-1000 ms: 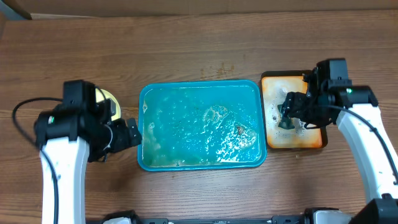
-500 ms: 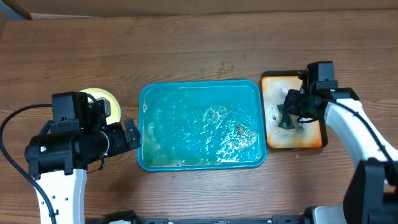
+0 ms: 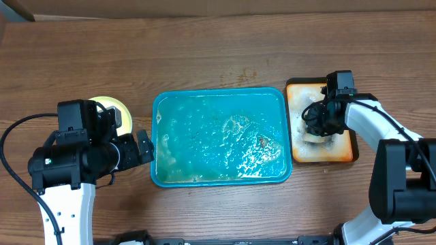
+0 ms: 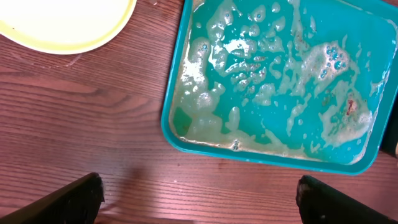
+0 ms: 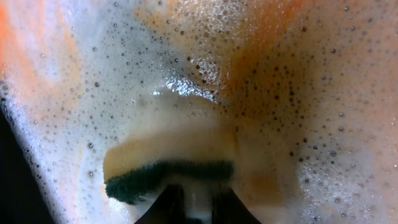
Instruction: Clean dirty plates on tray and stack at the side
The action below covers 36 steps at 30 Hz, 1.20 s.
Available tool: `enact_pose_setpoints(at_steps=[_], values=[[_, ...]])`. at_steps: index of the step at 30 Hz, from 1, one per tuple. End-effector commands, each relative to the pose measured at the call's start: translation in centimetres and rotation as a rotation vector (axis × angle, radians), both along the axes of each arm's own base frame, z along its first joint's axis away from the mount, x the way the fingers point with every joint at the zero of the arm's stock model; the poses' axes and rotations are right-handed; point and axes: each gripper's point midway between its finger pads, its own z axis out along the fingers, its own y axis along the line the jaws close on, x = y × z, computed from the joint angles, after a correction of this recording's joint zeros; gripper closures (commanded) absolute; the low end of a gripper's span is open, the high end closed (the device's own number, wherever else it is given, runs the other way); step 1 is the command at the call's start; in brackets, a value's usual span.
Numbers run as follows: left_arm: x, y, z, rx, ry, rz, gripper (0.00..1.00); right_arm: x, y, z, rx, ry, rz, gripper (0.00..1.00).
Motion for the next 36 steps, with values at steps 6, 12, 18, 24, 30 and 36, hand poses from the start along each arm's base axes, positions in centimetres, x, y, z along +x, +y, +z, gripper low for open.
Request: enact_pose_setpoints(at_steps=[6, 12, 18, 24, 30, 36], values=[[-0.1, -0.3, -0.3, -0.007, 0.009, -0.023, 0.0, -1.1, -0.2, 0.1, -0.008, 0.116, -0.008, 0.87], [-0.1, -0.3, -0.3, -0.007, 0.01, -0.023, 0.0, 1.4, -0.7, 5.8, -0.036, 0.032, -0.015, 0.73], [-0.1, -0.3, -0.3, -0.007, 0.008, -0.023, 0.0, 1.0, -1.3, 6.7, -0.066, 0.031, -0.021, 0.73], [-0.1, -0.3, -0.3, -0.007, 0.008, -0.023, 0.0, -0.5, -1.3, 4.1, -0.066, 0.061, -0.02, 0.73], [-0.1, -0.3, -0.3, -0.007, 0.008, -0.023, 0.0, -0.7, -1.2, 1.5, -0.065, 0.023, -0.021, 0.76], [-0.1, -0.3, -0.3, -0.007, 0.008, -0.023, 0.0, -0.7, 0.5, -0.5, 0.034, -0.035, 0.0, 0.77]])
